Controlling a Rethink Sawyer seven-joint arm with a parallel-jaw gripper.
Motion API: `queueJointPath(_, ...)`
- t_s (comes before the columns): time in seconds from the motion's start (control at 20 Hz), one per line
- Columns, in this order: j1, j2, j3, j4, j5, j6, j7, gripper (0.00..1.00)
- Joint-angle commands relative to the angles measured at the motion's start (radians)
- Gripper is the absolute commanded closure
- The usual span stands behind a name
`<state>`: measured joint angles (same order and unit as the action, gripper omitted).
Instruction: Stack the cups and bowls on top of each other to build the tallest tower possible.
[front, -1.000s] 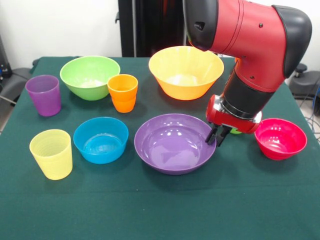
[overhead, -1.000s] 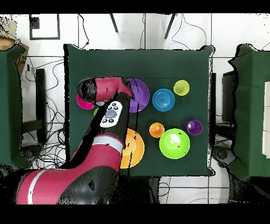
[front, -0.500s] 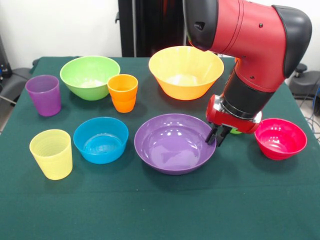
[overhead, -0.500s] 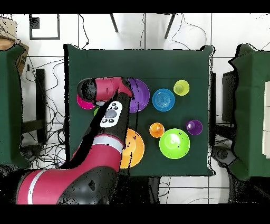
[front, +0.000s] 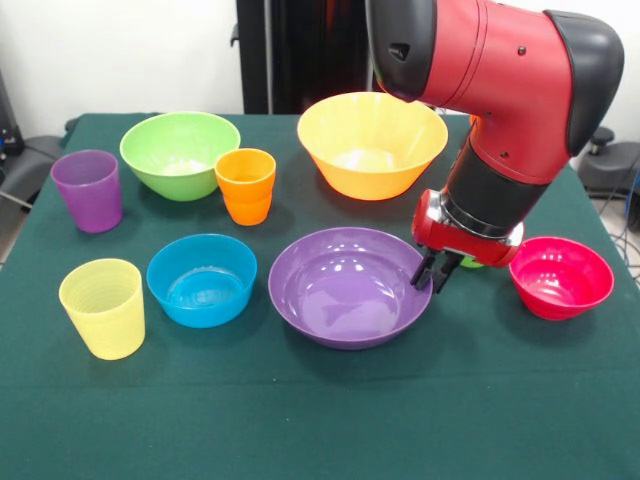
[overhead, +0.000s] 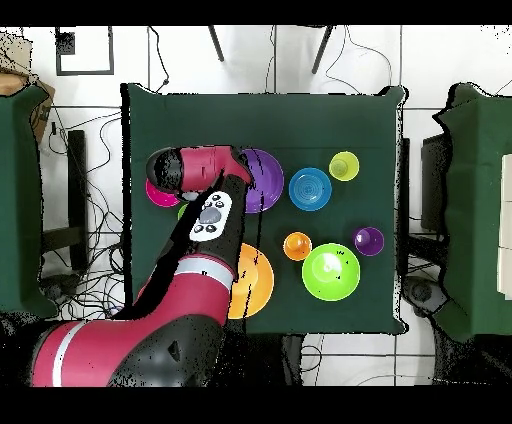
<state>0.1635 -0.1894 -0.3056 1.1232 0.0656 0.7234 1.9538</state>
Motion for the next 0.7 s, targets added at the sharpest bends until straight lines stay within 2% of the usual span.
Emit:
queueJointPath(0.05,-0.014,-0.019,0.100,0.051,0.002,0.024,0.081,1.00)
queueJointPath(0.7,-0.016,-0.038,0.112,0.087,0.002,-0.026,0.085,1.00)
